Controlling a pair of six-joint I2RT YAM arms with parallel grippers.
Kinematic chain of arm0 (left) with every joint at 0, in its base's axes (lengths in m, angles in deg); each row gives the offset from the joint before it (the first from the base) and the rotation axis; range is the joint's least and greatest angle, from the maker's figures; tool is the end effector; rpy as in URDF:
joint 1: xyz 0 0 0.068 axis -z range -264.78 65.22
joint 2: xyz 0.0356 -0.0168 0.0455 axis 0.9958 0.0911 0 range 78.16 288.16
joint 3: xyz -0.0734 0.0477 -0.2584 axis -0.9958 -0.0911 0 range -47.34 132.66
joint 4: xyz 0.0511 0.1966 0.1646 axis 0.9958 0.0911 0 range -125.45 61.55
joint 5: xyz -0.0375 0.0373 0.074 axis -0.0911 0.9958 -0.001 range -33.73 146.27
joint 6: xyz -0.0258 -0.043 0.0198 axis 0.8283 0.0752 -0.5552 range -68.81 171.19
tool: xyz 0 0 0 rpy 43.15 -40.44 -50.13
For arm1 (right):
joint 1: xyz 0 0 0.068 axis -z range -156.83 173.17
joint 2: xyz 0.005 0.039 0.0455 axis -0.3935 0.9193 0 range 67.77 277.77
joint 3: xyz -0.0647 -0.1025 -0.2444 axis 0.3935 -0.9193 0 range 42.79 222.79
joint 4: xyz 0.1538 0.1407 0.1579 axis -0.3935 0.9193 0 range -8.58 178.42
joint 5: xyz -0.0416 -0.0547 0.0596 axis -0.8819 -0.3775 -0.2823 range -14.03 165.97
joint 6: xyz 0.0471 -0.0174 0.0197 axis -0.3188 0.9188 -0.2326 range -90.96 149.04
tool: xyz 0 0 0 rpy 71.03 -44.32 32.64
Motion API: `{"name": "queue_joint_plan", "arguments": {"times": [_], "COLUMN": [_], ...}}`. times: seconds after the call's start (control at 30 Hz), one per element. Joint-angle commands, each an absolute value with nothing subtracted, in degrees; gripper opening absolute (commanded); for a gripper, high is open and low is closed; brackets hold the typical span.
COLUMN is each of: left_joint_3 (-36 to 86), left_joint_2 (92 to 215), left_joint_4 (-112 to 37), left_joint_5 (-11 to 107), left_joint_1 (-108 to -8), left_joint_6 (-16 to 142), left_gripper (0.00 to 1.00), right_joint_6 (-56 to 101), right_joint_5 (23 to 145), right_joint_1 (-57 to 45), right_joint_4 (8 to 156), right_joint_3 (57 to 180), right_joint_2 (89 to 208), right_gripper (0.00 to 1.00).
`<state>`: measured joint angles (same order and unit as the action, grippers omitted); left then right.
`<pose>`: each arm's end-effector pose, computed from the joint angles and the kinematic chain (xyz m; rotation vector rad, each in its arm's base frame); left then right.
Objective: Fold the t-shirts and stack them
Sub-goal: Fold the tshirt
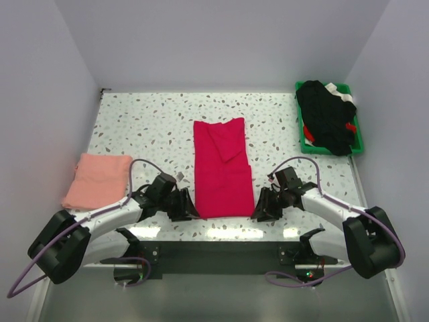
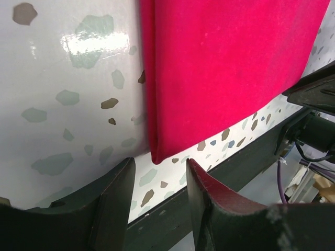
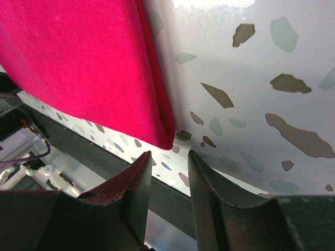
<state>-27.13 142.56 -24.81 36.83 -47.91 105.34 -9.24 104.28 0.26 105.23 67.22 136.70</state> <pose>0.1412 -0.1207 0.1359 -0.2693 2.7785 -0.9650 0.1599 0.0859 0.1330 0.2514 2.9199 0.9210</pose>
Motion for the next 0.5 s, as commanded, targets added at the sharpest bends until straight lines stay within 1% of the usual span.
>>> {"name": "queue_joint_plan", "arguments": {"times": [0.0, 0.3, 0.47], "left_joint_3": [-28.97, -30.11, -30.47], "left_joint_2": [144.25, 146.19, 146.80], "left_joint_4": [-26.75, -28.06, -29.12], "left_joint_5": [36.32, 38.08, 38.52], "left_joint_1": [-47.25, -46.98, -46.72], "left_joint_6": [106.30, 106.82, 107.44], "left_gripper": [0.49, 0.42, 0.40], "right_joint_6": [-10.68, -13.06, -14.11], "right_joint_5": [102.95, 101.02, 100.14], "right_joint_1": [0.15, 0.15, 0.15], "right_joint_4": [104.01, 101.02, 98.03], "right_joint_3": [66.08, 65.91, 65.03], "right_joint_2": [136.06, 135.62, 136.33], "right_gripper": [0.38, 0.38, 0.38]}}
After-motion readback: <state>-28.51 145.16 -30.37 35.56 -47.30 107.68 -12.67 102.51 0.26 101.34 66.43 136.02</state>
